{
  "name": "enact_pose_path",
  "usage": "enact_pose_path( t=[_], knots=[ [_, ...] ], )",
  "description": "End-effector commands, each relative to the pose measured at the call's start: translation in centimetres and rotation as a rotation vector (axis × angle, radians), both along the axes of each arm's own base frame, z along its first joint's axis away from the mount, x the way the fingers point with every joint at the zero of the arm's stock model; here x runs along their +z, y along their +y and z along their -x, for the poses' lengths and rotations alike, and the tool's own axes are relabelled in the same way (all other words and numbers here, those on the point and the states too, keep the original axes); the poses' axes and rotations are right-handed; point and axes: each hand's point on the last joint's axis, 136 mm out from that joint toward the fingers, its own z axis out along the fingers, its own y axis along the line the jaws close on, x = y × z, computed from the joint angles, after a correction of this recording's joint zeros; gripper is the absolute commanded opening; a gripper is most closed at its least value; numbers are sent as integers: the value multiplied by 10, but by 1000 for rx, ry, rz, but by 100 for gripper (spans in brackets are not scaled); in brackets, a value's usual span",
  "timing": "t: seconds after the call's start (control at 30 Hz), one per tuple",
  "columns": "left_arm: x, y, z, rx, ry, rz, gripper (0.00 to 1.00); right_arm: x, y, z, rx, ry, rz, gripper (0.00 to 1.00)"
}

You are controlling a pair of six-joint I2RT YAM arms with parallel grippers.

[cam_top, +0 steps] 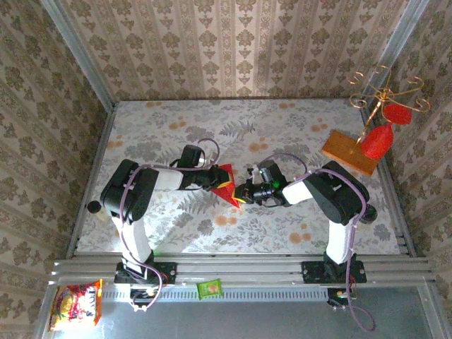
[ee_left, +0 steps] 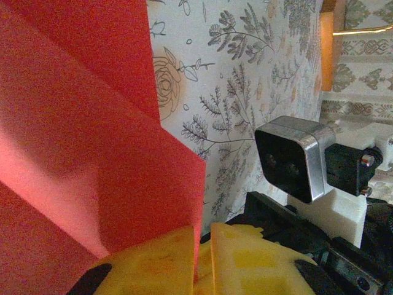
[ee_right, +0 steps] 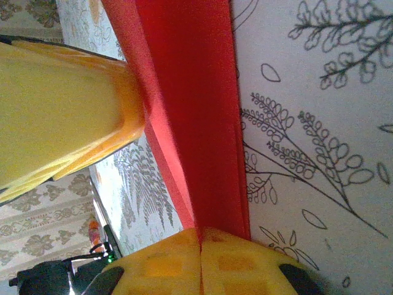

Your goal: Fold a paper plane with a square sheet of paper (pick it up from the middle)

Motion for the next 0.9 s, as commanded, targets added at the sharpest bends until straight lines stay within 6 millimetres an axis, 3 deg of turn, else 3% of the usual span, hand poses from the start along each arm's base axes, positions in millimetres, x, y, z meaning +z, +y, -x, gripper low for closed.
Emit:
enact_pose_path(
  t=[0.0, 0.23, 0.57, 0.87],
  knots=[
    [8, 5, -10, 3, -43, 5, 15, -35, -20, 13, -40, 120, 91, 10],
    [11, 14, -23, 25, -62, 16, 15, -37, -20, 13, -40, 127, 95, 10],
    [10, 1, -22, -13, -65, 51, 15, -38, -21, 14, -43, 136, 101, 11],
    [-7, 3, -19, -7, -28, 27, 13, -36, -21, 13, -47, 134, 100, 12]
  ],
)
